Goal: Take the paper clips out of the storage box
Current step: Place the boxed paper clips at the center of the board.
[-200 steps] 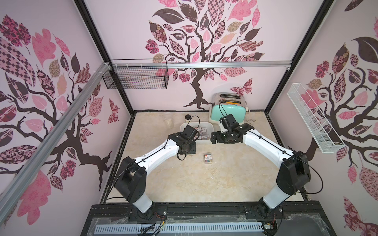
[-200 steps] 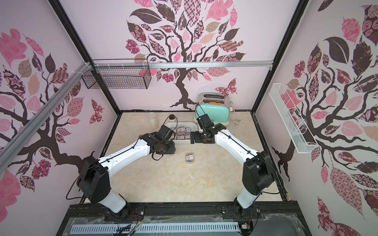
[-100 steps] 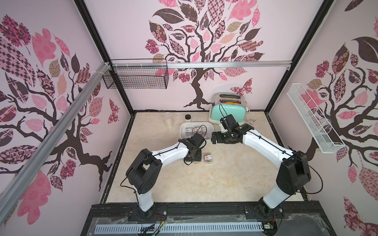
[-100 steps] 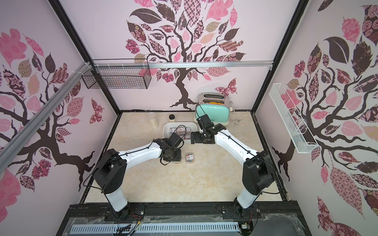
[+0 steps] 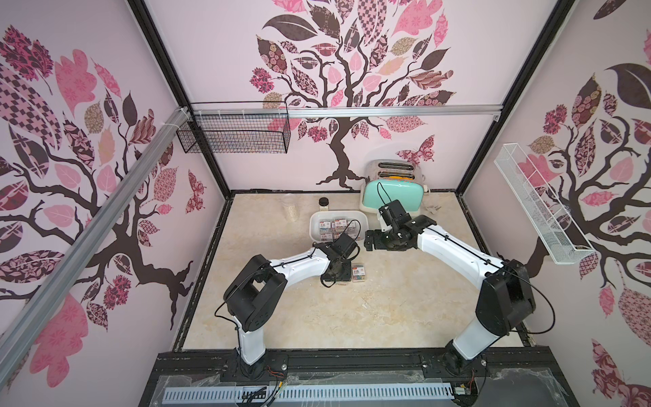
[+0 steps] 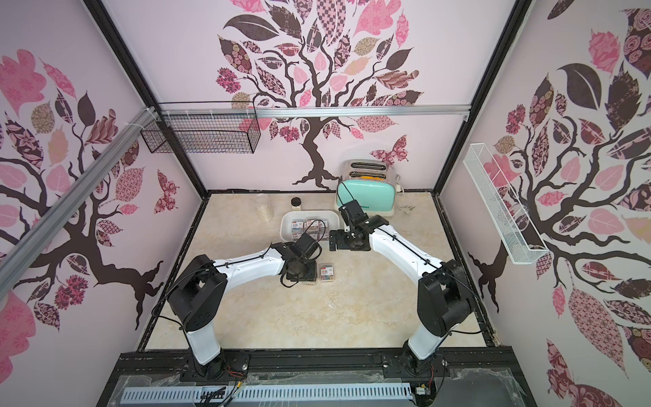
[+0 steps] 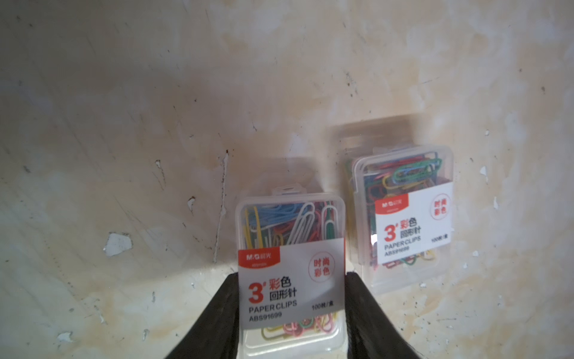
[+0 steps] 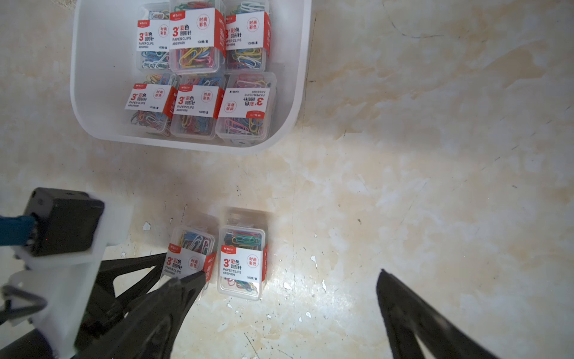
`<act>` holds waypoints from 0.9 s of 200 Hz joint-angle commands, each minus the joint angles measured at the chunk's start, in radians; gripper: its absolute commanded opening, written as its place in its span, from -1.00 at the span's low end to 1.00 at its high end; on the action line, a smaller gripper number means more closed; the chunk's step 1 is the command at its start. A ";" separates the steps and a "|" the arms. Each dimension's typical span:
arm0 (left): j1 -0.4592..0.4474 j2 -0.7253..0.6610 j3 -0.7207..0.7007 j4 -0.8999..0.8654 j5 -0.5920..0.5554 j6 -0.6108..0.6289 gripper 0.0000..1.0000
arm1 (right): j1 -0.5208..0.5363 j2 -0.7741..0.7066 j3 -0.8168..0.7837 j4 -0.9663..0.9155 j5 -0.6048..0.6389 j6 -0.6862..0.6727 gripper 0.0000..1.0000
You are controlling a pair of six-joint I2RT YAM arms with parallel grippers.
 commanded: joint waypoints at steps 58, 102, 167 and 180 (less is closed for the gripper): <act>-0.002 0.028 0.011 0.020 0.023 -0.003 0.13 | -0.005 -0.006 0.023 0.006 -0.003 -0.005 0.98; -0.002 0.024 0.008 0.012 0.022 -0.005 0.30 | -0.005 -0.003 0.029 0.009 -0.006 -0.005 0.98; -0.001 -0.014 0.015 -0.008 -0.012 -0.005 0.38 | -0.004 -0.003 0.030 0.013 -0.009 -0.002 0.99; -0.002 -0.031 0.016 -0.010 -0.014 0.005 0.42 | -0.004 -0.001 0.033 0.015 -0.009 0.001 0.99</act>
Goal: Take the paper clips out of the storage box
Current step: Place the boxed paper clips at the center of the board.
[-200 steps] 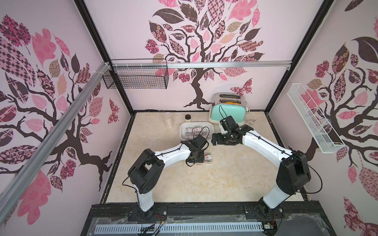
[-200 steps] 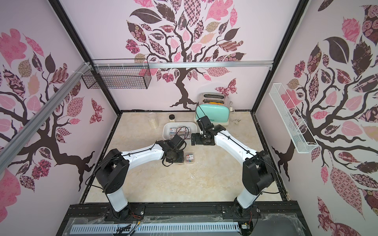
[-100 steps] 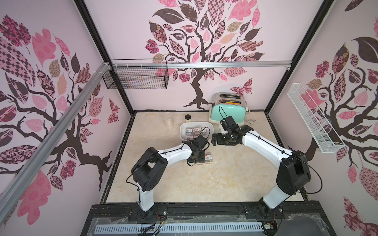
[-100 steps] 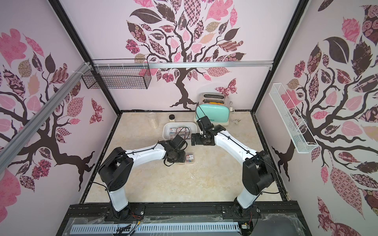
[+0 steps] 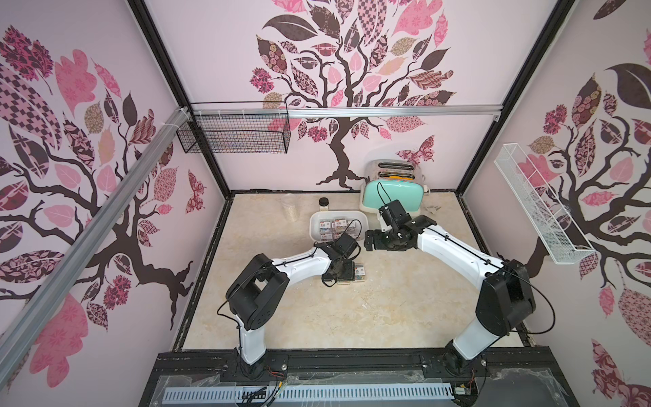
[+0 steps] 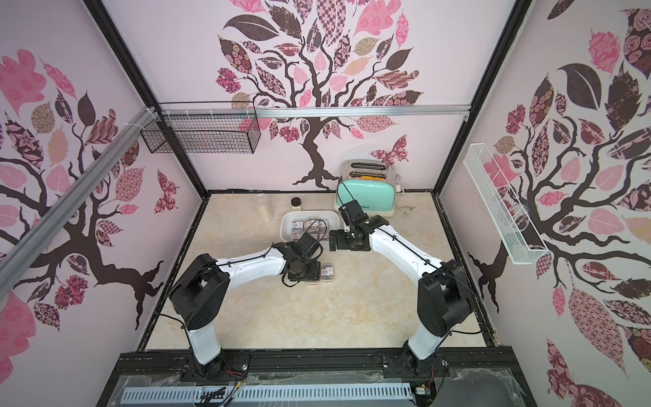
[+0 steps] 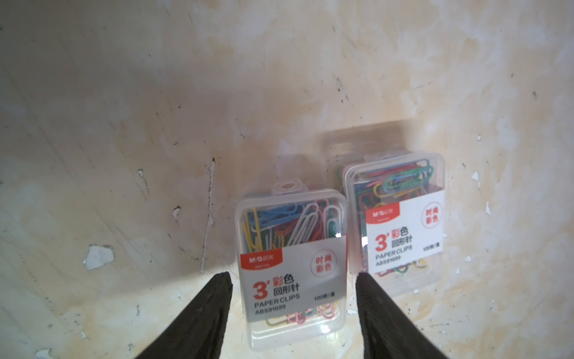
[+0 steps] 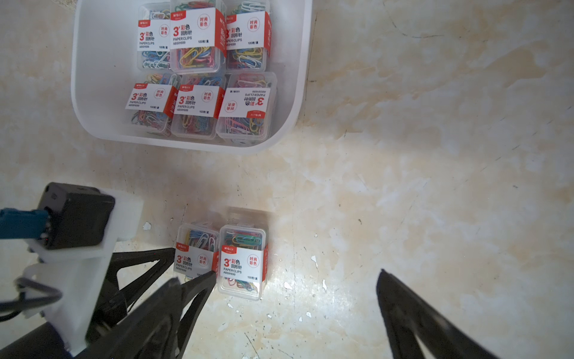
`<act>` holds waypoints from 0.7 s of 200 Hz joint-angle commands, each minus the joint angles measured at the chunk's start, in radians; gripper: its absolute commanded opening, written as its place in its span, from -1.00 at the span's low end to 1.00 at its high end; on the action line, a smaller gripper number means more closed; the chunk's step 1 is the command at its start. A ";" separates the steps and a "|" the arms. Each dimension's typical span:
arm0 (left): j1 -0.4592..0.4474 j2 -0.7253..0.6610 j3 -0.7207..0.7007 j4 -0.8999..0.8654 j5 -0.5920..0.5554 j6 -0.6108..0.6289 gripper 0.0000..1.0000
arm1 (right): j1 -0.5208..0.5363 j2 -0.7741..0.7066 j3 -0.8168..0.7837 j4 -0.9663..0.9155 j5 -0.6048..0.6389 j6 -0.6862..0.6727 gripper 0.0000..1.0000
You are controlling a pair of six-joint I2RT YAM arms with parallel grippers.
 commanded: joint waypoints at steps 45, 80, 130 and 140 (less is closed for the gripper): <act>0.000 -0.107 0.036 -0.056 -0.087 0.055 0.61 | -0.004 0.026 0.068 0.013 -0.030 0.008 0.99; 0.021 -0.186 0.047 -0.114 -0.164 0.101 0.71 | 0.013 0.079 0.134 0.006 -0.041 0.008 0.99; 0.100 -0.370 0.000 -0.166 -0.205 0.132 0.96 | 0.037 0.209 0.285 -0.013 -0.026 0.004 0.88; 0.106 -0.397 -0.003 -0.179 -0.211 0.140 0.96 | 0.041 0.237 0.314 -0.013 -0.027 0.003 0.85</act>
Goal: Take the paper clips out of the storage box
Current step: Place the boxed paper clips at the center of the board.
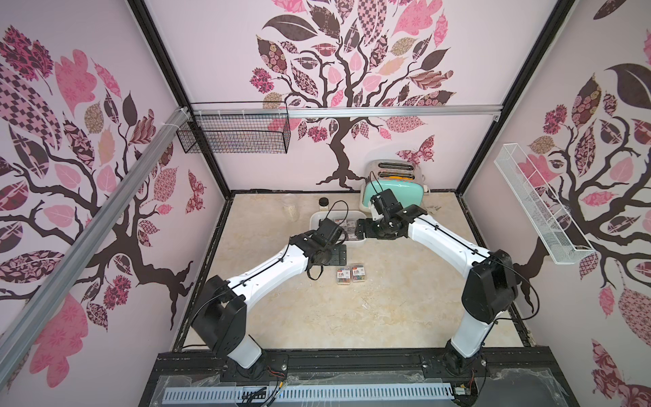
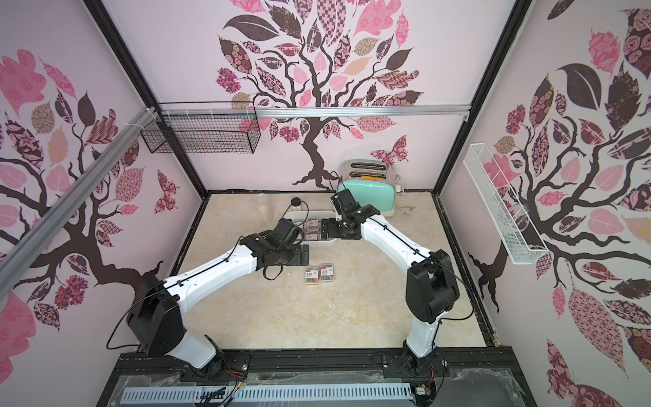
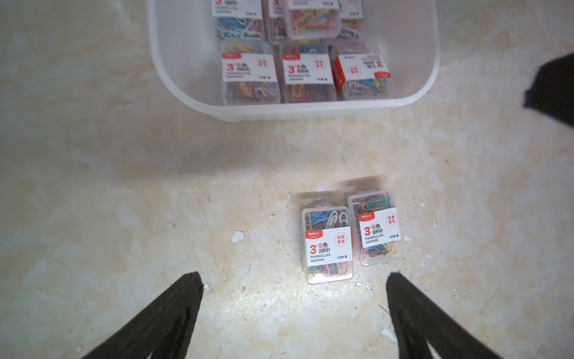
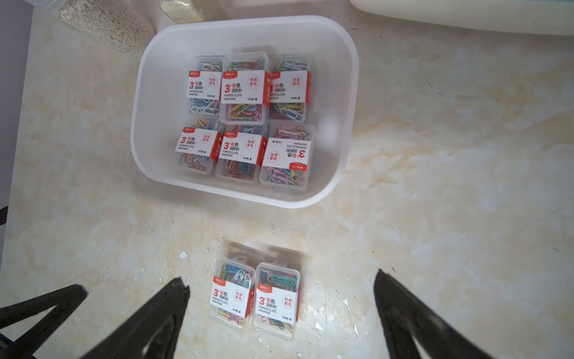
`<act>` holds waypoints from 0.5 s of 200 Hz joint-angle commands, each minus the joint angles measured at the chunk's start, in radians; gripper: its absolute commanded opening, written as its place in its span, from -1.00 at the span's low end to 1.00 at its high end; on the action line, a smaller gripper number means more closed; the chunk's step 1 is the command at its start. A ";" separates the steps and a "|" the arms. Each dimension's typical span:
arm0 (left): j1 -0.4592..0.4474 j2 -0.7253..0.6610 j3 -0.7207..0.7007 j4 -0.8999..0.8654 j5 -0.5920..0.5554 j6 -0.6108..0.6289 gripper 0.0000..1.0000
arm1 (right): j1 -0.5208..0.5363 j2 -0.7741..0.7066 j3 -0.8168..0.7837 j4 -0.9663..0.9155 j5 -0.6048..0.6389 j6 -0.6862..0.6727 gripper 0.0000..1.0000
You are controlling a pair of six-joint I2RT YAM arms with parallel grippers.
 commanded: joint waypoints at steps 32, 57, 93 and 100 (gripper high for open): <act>0.032 -0.134 -0.035 -0.071 -0.036 0.030 0.96 | 0.033 0.164 0.183 -0.023 0.029 -0.015 0.75; 0.041 -0.195 -0.056 -0.063 -0.011 0.037 0.96 | 0.047 0.234 0.256 -0.013 0.054 -0.030 0.71; 0.052 -0.244 -0.065 -0.092 0.002 0.059 0.96 | 0.052 0.343 0.362 -0.018 0.091 -0.046 0.71; 0.054 -0.256 -0.064 -0.098 0.009 0.060 0.96 | 0.052 0.361 0.379 -0.018 0.093 -0.051 0.72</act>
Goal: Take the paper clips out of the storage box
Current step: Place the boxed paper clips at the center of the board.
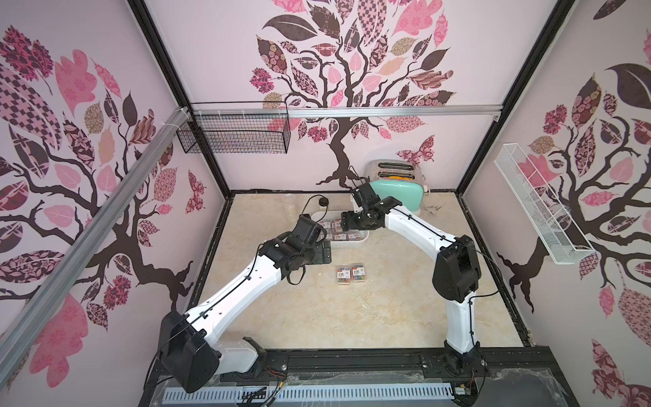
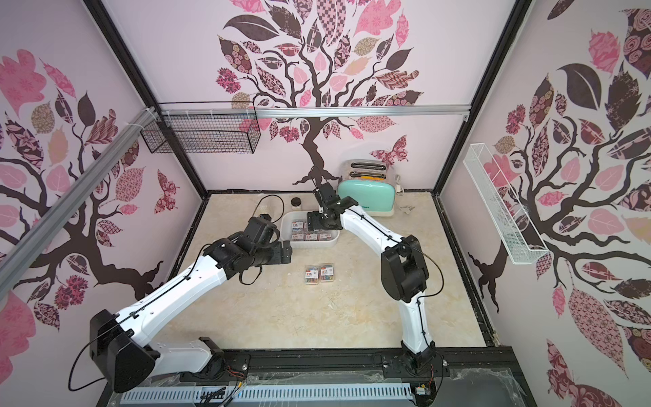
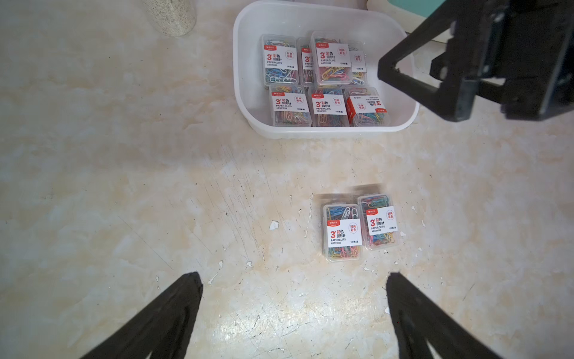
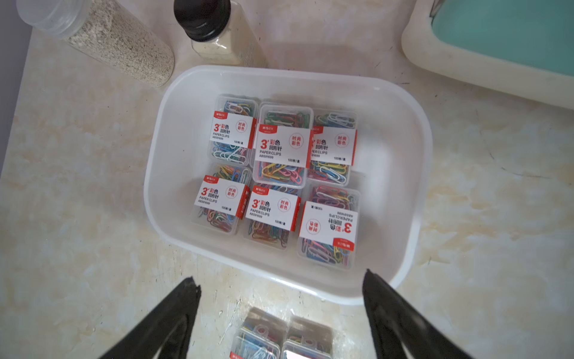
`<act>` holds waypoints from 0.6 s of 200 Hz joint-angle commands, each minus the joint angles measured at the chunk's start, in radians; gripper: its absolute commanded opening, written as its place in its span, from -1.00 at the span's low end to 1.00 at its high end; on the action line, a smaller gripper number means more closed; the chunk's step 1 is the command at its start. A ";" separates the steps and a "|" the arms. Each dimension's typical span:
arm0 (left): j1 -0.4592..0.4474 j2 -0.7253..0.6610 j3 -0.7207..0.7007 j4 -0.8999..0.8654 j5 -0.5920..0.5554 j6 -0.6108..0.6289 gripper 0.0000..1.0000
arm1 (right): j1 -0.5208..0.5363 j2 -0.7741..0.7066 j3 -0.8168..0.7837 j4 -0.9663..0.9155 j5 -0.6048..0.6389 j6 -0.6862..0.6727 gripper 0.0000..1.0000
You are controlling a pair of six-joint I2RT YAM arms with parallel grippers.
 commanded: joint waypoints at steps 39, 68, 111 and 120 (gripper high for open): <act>0.019 -0.131 -0.044 -0.006 0.041 0.040 0.96 | 0.023 0.166 0.136 0.015 0.073 -0.049 0.75; 0.041 -0.156 -0.052 -0.020 0.063 0.047 0.96 | 0.037 0.230 0.194 0.012 0.106 -0.061 0.77; 0.051 -0.174 -0.058 -0.031 0.077 0.064 0.96 | 0.055 0.296 0.241 0.019 0.172 -0.069 0.77; 0.052 -0.174 -0.057 -0.032 0.077 0.065 0.96 | 0.055 0.304 0.241 0.028 0.183 -0.067 0.77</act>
